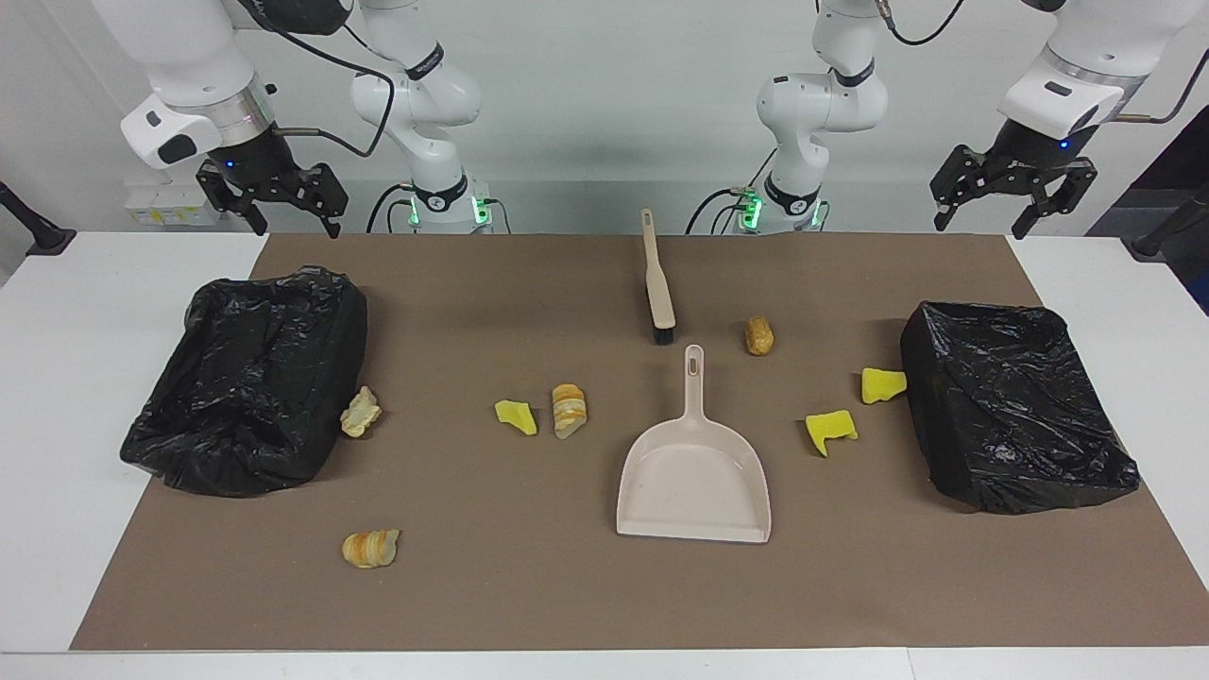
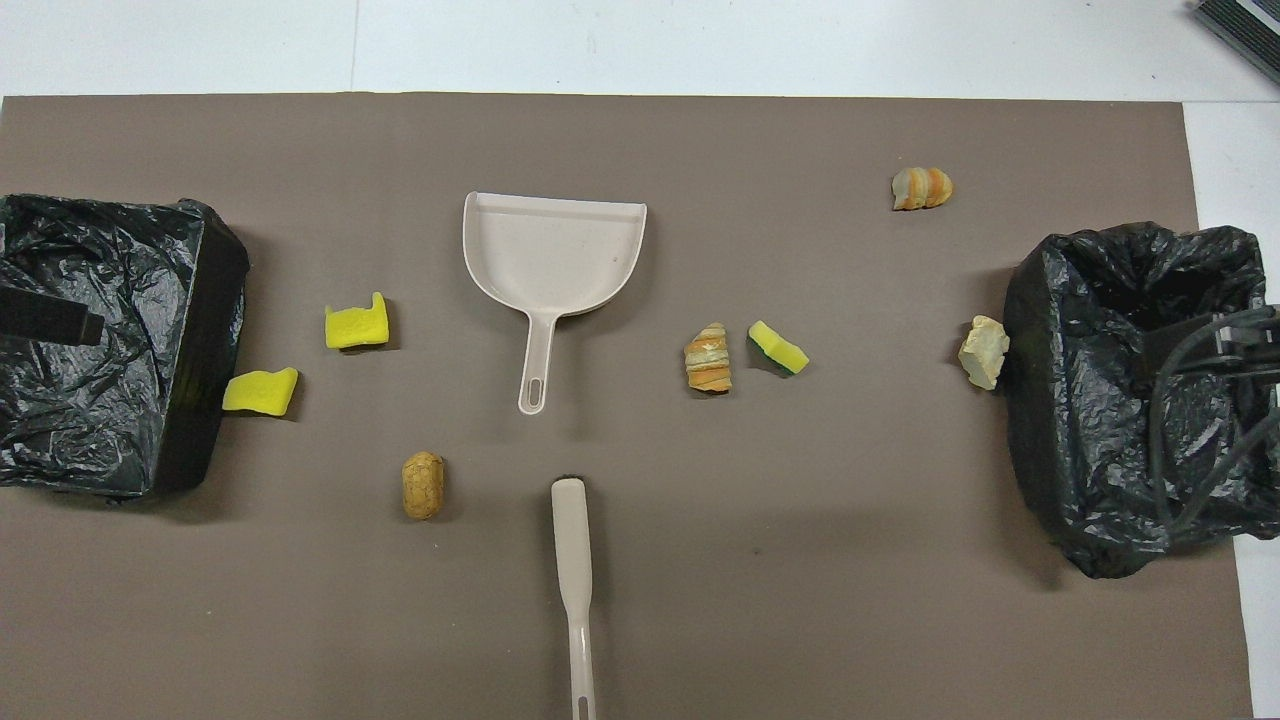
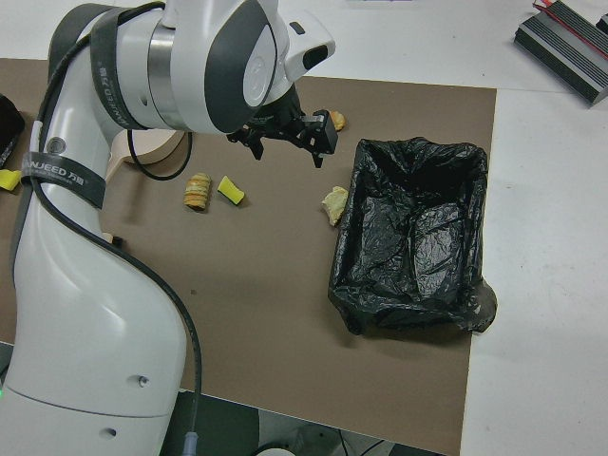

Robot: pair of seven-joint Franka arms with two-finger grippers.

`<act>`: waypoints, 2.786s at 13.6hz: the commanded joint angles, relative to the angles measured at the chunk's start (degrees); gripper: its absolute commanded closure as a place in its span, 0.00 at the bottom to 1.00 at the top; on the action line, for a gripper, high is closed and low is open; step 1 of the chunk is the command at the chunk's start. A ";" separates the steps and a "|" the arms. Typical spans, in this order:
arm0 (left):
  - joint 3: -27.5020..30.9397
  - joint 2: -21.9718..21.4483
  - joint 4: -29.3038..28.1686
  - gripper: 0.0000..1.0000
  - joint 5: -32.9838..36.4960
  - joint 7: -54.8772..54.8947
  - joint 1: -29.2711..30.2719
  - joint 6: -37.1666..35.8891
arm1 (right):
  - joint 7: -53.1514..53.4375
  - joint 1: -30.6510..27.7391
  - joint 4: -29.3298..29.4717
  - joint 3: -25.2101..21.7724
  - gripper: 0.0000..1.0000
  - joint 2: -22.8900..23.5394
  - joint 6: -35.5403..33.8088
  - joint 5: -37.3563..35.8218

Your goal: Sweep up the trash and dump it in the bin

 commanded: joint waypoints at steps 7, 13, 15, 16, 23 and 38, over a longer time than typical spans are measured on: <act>-0.21 -0.04 0.68 0.00 0.93 0.45 0.36 -1.16 | -1.69 -0.10 -2.92 1.66 0.00 -1.63 1.27 0.87; -0.21 -0.04 0.68 0.00 0.93 0.37 0.36 -1.16 | -0.82 5.69 -1.52 1.75 0.00 2.93 4.78 1.05; -0.21 -0.04 0.68 0.00 0.93 0.45 0.36 -1.16 | 3.47 7.80 -0.47 1.92 0.00 5.74 6.45 1.13; -0.21 -0.04 0.68 0.00 0.93 0.37 0.36 -1.16 | 5.24 9.03 0.32 2.10 0.00 7.06 7.06 1.14; -0.56 -0.22 0.42 0.00 0.76 0.02 -0.26 -2.04 | 19.81 17.46 2.61 2.19 0.00 17.07 19.36 4.91; -1.26 -1.45 -1.69 0.00 0.58 -3.06 -1.58 -0.90 | 62.47 39.26 15.62 2.36 0.00 39.85 45.39 0.53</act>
